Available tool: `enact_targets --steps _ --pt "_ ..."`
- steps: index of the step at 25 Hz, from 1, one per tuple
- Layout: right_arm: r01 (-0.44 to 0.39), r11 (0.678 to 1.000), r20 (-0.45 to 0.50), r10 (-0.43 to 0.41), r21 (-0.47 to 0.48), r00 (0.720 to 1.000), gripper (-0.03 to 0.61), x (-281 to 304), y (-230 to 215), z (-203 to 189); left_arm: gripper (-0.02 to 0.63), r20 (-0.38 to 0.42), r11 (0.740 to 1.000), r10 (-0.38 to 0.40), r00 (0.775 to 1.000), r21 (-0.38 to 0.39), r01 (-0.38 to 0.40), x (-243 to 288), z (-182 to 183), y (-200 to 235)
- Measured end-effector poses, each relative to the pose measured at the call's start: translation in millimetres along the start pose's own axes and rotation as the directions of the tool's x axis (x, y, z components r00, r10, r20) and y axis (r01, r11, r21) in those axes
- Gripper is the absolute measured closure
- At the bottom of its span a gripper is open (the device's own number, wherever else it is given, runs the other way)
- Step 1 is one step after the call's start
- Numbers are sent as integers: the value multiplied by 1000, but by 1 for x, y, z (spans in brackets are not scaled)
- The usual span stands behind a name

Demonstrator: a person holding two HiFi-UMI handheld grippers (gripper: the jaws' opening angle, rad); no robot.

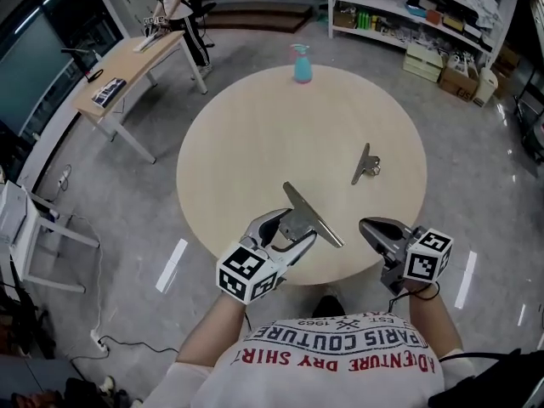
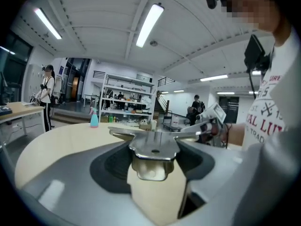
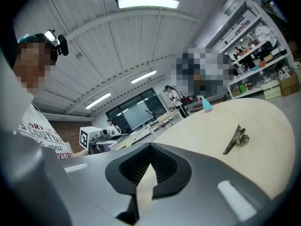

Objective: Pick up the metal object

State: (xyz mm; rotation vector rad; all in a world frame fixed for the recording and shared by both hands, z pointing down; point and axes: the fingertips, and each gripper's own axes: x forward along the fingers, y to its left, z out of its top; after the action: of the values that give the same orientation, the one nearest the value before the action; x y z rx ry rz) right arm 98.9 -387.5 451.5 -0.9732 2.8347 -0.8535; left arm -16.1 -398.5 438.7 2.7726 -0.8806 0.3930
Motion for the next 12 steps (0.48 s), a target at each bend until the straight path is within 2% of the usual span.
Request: enact_targets --steps 5,9,12 --pt "-15 999 -4 15 -40 1000 577 0 19 1 330 14 1000 24 1000 17 -24 -19 -2 -7" --pt "-14 998 -17 13 -59 1000 577 2 31 -3 330 15 1000 17 1000 -5 -17 -29 -7 -11" --pt "-26 992 -35 22 -120 999 577 4 42 -4 330 15 1000 11 1000 3 -11 -32 -7 -15"
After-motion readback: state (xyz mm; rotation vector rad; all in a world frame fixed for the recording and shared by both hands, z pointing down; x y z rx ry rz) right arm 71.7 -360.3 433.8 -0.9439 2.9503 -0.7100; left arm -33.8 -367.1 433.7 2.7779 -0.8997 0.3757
